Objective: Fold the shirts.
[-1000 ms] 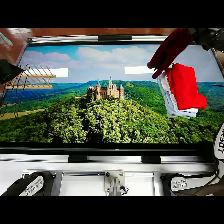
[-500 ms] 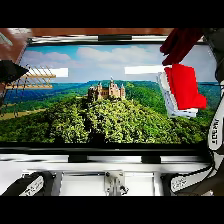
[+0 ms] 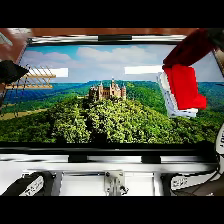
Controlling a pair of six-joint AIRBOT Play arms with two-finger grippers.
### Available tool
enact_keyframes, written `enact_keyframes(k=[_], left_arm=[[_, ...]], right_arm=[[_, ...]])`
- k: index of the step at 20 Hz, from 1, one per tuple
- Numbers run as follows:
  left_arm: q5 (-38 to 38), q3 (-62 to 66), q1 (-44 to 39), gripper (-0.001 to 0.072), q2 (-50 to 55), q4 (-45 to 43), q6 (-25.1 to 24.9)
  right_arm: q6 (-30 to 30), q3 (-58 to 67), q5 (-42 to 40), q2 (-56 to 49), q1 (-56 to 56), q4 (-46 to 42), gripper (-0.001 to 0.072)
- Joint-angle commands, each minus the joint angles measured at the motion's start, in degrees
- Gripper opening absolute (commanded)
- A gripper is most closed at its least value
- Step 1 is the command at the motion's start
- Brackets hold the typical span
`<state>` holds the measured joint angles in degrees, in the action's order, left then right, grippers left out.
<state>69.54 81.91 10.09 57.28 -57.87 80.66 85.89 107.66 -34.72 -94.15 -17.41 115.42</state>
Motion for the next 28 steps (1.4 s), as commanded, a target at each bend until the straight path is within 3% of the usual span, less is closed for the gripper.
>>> enact_keyframes(k=[1, 5, 10, 17, 23, 24, 25, 26, 28], left_arm=[[0.1, 0.0, 0.0, 0.0033, 0.0, 0.0, 0.0], [0.2, 0.0, 0.0, 0.0033, 0.0, 0.0, 0.0], [0.1, 0.0, 0.0, 0.0034, 0.0, 0.0, -0.1], [0.1, 0.0, 0.0, 0.0034, 0.0, 0.0, -0.4], [-0.6, -0.1, 0.0, 0.0033, 0.1, 0.0, -0.4], [-0.5, -0.1, 0.0, 0.0034, 0.3, 0.0, -0.4], [-0.5, -0.1, 0.0, 0.0034, 0.5, 0.0, -0.4], [-0.5, -0.1, 0.0, 0.0034, 0.8, 0.0, -0.4], [-0.5, -0.1, 0.0, 0.0033, 1.7, 0.0, -0.5]], right_arm=[[-5.2, 0.0, -17.6, 3.8, -3.6, -8.9, 0.0061], [-9.9, 0.0, -37.5, 6.1, -3.9, -12.9, 0.0061], [-17.5, -1.0, -53.5, 6.6, -3.9, -20.9, 0.0062], [-23.8, -14.3, -55.1, 6.6, -3.8, -16.5, 0.0062], [-26.0, -16.0, -51.6, 6.6, -3.8, -14.1, 0.0074], [-25.9, -16.0, -51.8, 6.6, -3.8, -14.6, 0.0212], [-25.2, -16.0, -52.5, 6.6, -3.8, -14.7, 0.0505], [-21.2, -15.9, -54.5, 6.8, -3.8, -14.6, 0.0585], [-17.8, -14.8, -60.4, 7.9, -4.0, -19.8, 0.0585]])
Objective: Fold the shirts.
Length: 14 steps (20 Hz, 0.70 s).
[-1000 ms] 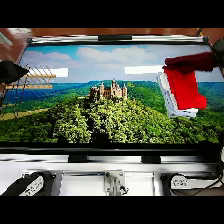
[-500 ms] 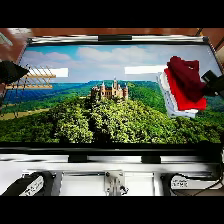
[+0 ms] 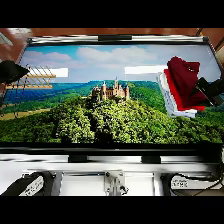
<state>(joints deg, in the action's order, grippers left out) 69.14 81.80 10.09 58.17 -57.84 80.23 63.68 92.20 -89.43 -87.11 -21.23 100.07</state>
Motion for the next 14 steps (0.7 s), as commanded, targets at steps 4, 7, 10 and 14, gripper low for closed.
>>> enact_keyframes(k=[4, 7, 10, 14], left_arm=[[-0.1, 0.2, -1.4, 0.0032, 3.8, -0.8, -4.0], [0.7, 4.0, -7.5, 0.0031, 8.9, -13.8, -1.9], [8.3, 12.0, -16.8, 0.0035, 17.0, -31.7, 4.0], [19.0, 15.8, -23.4, 0.0717, 25.8, -33.6, 8.1]], right_arm=[[8.5, 15.9, -7.7, 3.8, -0.1, -26.0, 0.0585], [12.4, 28.0, 11.1, 5.4, 2.1, -19.8, 0.0583], [16.1, 26.5, 16.1, 6.5, 13.9, -12.1, 0.0583], [16.6, 13.9, 2.3, 2.4, 26.6, 1.3, 0.0585]])
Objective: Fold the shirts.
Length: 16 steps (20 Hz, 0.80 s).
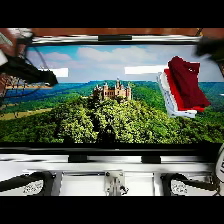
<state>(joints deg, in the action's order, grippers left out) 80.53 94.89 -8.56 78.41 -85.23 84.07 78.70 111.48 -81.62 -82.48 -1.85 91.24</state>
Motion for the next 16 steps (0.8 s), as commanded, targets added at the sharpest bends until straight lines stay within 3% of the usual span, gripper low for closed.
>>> enact_keyframes(k=[1, 3, 5, 16], left_arm=[[10.1, 2.5, -5.5, 0.0717, 7.1, -6.2, 4.3], [13.8, 1.8, -6.4, 0.0717, 8.7, -6.2, 4.8], [12.8, 0.7, -7.0, 0.0717, 8.4, -5.5, 6.9], [9.7, 0.8, -7.2, 0.0717, 8.4, -2.8, 6.9]], right_arm=[[1.6, -6.7, -7.5, -4.0, 7.7, 13.3, 0.0585], [1.5, -7.0, -9.1, -6.4, 8.6, 14.0, 0.0585], [1.6, -7.0, -8.9, -6.5, 8.9, 13.0, 0.0585], [1.6, -7.0, -8.8, -6.5, 8.9, 13.2, 0.0585]])
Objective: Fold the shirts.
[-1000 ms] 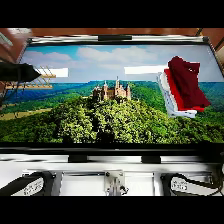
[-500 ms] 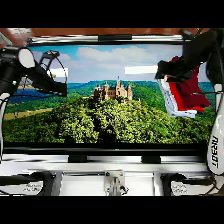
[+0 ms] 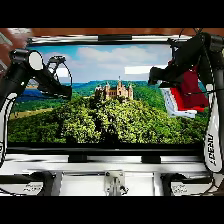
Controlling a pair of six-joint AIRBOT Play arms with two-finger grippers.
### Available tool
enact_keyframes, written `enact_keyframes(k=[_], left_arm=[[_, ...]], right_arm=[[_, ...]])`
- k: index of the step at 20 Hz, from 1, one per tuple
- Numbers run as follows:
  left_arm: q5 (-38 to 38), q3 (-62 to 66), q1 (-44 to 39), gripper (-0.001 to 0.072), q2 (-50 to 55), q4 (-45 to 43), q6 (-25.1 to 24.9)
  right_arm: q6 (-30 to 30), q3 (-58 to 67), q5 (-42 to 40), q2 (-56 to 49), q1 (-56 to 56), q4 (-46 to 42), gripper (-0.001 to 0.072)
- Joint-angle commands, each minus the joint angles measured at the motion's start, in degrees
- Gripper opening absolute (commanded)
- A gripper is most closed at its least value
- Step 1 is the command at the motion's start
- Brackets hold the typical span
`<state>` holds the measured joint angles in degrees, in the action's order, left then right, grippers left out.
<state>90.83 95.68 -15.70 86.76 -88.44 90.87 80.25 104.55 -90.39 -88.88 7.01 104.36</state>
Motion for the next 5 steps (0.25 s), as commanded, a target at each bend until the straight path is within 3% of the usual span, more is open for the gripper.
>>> enact_keyframes(k=[1, 5], left_arm=[[-0.6, 0.0, 0.0, 0.0718, 0.1, 0.4, 0.0], [-1.3, 0.0, 0.0, 0.0718, 0.0, 0.4, 0.0]], right_arm=[[0.0, 0.0, 0.0, -0.1, 0.0, 0.1, 0.0585], [0.0, 0.0, 0.0, -0.1, 0.0, 0.1, 0.0585]])
